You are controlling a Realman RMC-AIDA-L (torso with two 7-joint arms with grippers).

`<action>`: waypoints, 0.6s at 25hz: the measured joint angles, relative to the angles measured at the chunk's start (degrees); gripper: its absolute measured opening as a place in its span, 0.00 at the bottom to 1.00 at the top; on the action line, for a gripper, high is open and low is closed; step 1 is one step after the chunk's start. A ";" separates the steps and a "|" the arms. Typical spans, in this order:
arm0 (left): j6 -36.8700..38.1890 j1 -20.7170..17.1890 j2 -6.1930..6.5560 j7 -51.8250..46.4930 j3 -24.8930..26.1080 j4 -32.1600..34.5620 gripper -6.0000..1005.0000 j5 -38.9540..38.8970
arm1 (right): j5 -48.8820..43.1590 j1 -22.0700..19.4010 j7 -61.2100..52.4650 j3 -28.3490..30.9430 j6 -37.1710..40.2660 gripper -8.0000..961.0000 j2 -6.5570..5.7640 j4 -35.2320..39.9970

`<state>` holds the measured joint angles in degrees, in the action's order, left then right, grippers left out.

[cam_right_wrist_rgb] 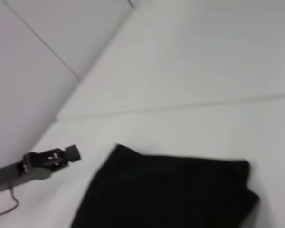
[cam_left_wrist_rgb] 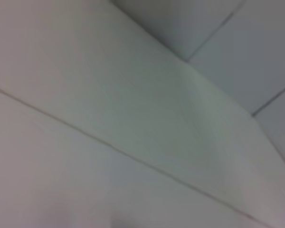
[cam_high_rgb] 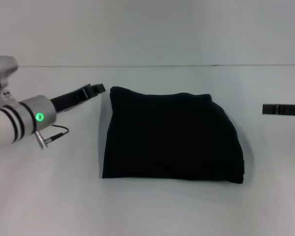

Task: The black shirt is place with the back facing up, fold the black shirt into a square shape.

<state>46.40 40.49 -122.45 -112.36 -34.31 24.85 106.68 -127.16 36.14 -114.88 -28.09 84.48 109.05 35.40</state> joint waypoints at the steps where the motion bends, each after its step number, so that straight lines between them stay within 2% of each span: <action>1: 1.39 -0.45 0.08 0.39 0.65 0.68 0.18 0.00 | 0.83 -0.13 1.49 0.57 0.76 0.51 0.01 -0.08; 2: 3.31 -1.12 0.10 0.93 1.05 1.75 0.21 0.00 | 1.82 -0.30 3.23 0.96 1.56 0.64 0.17 -0.12; 6: 14.48 -3.97 0.08 5.69 1.22 6.93 0.32 -0.06 | 5.94 -1.09 8.94 1.40 4.46 0.80 1.10 0.03; 8: 22.69 -5.53 -0.01 10.52 1.20 9.55 0.37 -0.15 | 7.05 -1.31 11.02 1.26 5.63 0.88 2.16 0.69; 12: 34.95 -6.74 0.36 20.70 0.99 11.98 0.54 1.29 | 5.75 -1.06 13.33 0.35 4.23 0.96 5.25 4.86; 15: 37.93 -6.21 0.63 25.42 0.57 12.83 0.67 4.92 | 3.36 0.18 12.41 -2.77 0.90 0.98 6.48 7.60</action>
<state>84.34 34.28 -121.82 -86.95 -33.74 37.68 111.60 -123.80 36.32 -102.47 -30.85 85.37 115.52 43.00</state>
